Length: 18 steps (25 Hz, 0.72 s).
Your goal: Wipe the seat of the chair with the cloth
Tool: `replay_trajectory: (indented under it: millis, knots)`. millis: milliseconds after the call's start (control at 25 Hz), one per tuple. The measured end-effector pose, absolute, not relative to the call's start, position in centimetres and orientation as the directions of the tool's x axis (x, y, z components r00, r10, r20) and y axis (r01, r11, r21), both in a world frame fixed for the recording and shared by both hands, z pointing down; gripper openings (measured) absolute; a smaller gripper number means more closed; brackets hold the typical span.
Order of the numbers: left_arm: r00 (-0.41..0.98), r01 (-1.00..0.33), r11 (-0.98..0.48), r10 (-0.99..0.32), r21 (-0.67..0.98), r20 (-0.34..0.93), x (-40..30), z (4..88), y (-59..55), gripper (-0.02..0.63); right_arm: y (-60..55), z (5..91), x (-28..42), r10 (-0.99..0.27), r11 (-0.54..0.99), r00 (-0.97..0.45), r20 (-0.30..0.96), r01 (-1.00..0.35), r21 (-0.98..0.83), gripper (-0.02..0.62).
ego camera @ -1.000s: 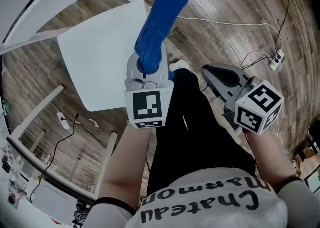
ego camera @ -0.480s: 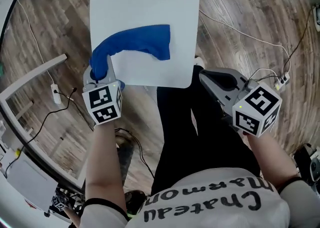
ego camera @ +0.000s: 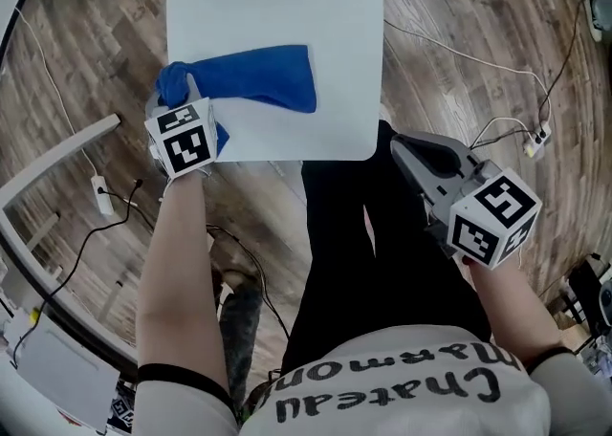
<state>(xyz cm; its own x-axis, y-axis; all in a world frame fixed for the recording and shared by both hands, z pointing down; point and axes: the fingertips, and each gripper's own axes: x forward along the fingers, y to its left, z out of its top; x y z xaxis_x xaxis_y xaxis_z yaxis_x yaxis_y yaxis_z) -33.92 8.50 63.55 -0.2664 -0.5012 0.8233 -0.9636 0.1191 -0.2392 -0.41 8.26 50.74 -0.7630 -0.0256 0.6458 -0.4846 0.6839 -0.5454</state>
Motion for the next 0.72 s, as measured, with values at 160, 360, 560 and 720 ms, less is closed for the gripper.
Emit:
replay_trajectory:
  millis: [160,360,560,720]
  knots:
    - [-0.227,-0.97,0.043,-0.504,-0.238,0.833,-34.2,64.5,6.9,0.048,8.9,51.4,1.4,-0.092,0.628,-0.747,0.658,-0.556,-0.544,0.014]
    - [-0.268,-0.963,0.133,-0.54,-0.233,0.798,-34.2,64.6,6.2,0.041,10.7,53.1,2.6,-0.074,0.589,-0.734,0.675,-0.578,-0.564,0.014]
    - [-0.334,-0.943,0.22,-0.6,-0.251,0.727,-31.2,64.3,5.5,0.035,10.6,52.9,5.4,-0.06,0.598,-0.743,0.666,-0.561,-0.572,0.014]
    - [-0.293,-0.955,0.228,-0.639,-0.189,0.711,-25.4,64.7,3.3,0.037,9.4,53.8,9.4,-0.081,0.586,-0.728,0.681,-0.587,-0.558,0.014]
